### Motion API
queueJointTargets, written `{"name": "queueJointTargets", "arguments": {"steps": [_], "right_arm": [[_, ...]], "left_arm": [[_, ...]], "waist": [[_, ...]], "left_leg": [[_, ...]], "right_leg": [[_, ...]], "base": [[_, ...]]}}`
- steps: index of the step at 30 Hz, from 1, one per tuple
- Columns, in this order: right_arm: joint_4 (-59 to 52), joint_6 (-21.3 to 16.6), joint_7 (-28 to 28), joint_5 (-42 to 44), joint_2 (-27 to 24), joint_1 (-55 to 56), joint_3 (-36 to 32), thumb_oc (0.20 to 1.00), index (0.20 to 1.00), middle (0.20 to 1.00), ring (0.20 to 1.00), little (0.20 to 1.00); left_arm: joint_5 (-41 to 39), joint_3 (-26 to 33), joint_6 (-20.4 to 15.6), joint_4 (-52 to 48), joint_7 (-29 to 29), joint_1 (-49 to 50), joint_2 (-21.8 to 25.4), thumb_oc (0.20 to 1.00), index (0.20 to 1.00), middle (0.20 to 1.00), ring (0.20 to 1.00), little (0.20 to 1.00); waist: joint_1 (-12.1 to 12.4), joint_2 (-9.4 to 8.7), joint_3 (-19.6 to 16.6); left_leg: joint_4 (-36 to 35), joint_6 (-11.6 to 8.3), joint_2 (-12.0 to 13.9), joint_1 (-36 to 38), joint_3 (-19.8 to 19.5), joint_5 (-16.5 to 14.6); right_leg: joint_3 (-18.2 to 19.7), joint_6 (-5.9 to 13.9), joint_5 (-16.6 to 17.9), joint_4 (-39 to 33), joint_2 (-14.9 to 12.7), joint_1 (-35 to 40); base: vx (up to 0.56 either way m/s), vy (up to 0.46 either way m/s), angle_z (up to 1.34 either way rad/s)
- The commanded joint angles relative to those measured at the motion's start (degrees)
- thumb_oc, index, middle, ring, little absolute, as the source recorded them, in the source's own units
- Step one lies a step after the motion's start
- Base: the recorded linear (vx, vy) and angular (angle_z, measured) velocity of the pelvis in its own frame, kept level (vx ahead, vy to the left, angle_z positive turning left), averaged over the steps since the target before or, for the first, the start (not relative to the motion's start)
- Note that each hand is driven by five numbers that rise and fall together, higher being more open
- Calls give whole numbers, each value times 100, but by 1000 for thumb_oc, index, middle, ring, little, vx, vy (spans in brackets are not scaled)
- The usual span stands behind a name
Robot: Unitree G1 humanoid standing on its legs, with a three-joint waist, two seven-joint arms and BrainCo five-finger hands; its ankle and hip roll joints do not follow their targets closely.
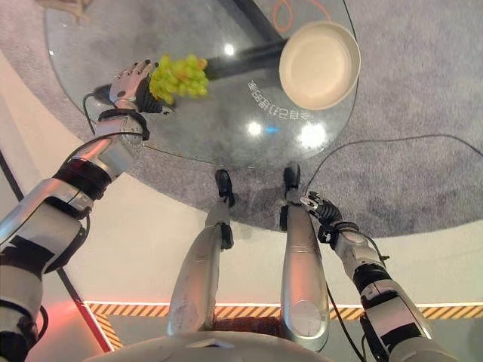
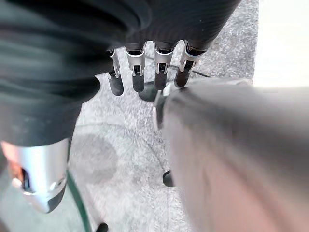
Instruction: Pick up fruits into the plate
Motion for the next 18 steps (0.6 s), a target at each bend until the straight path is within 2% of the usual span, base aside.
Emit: {"name": "queueJointTargets", "arguments": {"steps": [1, 5, 9, 11, 14, 18], "right_arm": [[-220, -96, 3, 315, 184, 422, 260, 1000, 1000, 1000, 1000, 1000], [-360, -202, 195, 982, 282, 352, 244, 1000, 1000, 1000, 1000, 1000], [-477, -226, 342, 1304, 331, 293, 238, 1000, 1000, 1000, 1000, 1000], [-627, -201, 380, 1509, 374, 253, 279, 1000, 1000, 1000, 1000, 1000], [-857, -162, 353, 1629, 399, 236, 352, 1000, 1000, 1000, 1000, 1000], [-948, -197, 367, 1685, 407, 308, 424, 1000, 1000, 1000, 1000, 1000]], "left_arm": [[342, 138, 204, 497, 161, -373, 107, 1000, 1000, 1000, 1000, 1000], [441, -91, 407, 1081, 47, -774, -2, 1000, 1000, 1000, 1000, 1000], [553, -271, 542, 1372, -75, -917, -47, 1000, 1000, 1000, 1000, 1000], [602, -316, 724, 1542, -13, -942, -113, 1000, 1000, 1000, 1000, 1000], [470, -316, 1024, 1718, 278, -1001, -132, 1000, 1000, 1000, 1000, 1000], [177, -201, 1186, 1966, 806, -1152, -59, 1000, 1000, 1000, 1000, 1000]], "waist": [[-66, -411, -197], [-198, -572, -197], [-258, -616, -197], [-287, -634, -197], [-341, -659, -197], [-376, -697, -197]], "left_leg": [[1098, 221, -186, -445, 9, -912], [1274, 215, -181, -912, 30, -910], [1347, 195, -199, -1116, 33, -910], [1364, 189, -221, -1227, 18, -906], [1405, 167, -239, -1362, 33, -914], [1430, 144, -232, -1489, 51, -934]], "right_leg": [[194, 292, 468, -602, 359, 81], [254, 270, 504, -518, 507, -321], [318, 268, 549, -499, 553, -529], [354, 265, 562, -485, 582, -648], [389, 258, 593, -497, 590, -789], [424, 262, 622, -539, 577, -911]], "base": [[-15, -27, -15], [-26, -32, -12], [-7, -10, -4], [0, 0, 0], [-6, 33, -3], [-4, 26, -4]]}}
